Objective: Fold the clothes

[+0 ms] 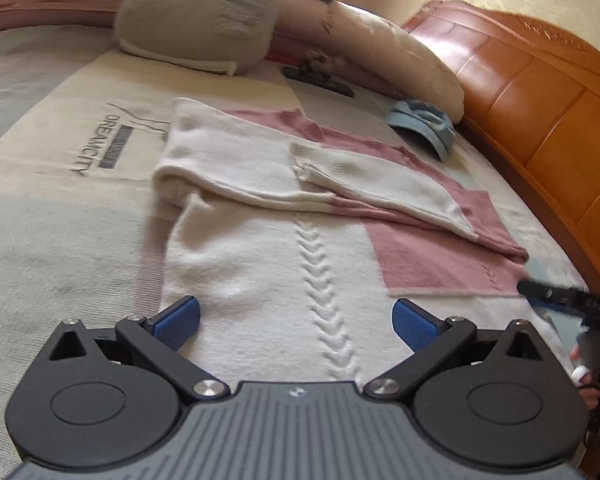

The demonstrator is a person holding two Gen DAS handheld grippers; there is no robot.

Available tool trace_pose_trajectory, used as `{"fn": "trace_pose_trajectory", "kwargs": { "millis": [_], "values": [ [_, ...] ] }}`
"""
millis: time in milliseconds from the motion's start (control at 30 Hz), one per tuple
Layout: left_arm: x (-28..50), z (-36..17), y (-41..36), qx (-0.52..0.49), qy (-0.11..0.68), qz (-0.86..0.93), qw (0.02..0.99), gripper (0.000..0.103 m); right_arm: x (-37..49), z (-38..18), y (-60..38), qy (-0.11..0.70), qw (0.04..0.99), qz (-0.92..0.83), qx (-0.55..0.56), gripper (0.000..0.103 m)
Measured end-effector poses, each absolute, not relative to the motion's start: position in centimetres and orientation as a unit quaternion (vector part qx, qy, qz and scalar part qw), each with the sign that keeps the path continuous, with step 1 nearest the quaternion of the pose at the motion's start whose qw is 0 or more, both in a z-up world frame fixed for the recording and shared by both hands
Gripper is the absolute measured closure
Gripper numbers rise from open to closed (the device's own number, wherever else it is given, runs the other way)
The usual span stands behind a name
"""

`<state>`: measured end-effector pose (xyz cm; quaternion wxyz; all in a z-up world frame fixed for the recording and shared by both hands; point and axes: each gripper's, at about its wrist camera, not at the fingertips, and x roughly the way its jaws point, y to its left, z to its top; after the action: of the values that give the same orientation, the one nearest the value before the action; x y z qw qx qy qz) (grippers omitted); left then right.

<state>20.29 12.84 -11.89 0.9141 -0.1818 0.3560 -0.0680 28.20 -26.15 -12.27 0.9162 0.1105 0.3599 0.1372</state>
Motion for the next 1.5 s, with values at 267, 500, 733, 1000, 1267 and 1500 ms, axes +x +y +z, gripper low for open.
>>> {"fn": "trace_pose_trajectory", "kwargs": {
  "millis": [267, 500, 733, 1000, 1267, 1500],
  "values": [
    [17.5, -9.8, 12.1, -0.169, 0.349, -0.057, 0.920, 0.001, 27.3, -9.5, -28.0, 0.312, 0.928, 0.139, 0.149, 0.000],
    [16.0, -9.4, 11.2, -0.173, 0.349, -0.055, 0.919, 0.001, 32.7, -11.5, -26.0, 0.340, 0.917, 0.145, 0.149, 0.000],
    [15.2, -8.8, 11.4, -0.137, 0.352, -0.036, 0.925, 0.001, 31.2, -11.3, -25.0, 0.366, 0.921, 0.116, 0.058, 0.001],
    [13.3, -7.5, 9.1, -0.133, 0.338, -0.081, 0.928, 0.001, 22.6, -9.3, -24.4, 0.368, 0.916, 0.138, 0.075, 0.000],
    [11.4, -10.0, 5.9, -0.079, 0.376, -0.104, 0.917, 0.001, 15.5, -13.3, -22.5, 0.358, 0.922, 0.142, -0.027, 0.000],
    [8.9, -12.0, 4.6, 0.001, 0.379, -0.075, 0.922, 0.001, 15.7, -13.2, -23.0, 0.356, 0.920, 0.158, -0.037, 0.000]
  ]
}}
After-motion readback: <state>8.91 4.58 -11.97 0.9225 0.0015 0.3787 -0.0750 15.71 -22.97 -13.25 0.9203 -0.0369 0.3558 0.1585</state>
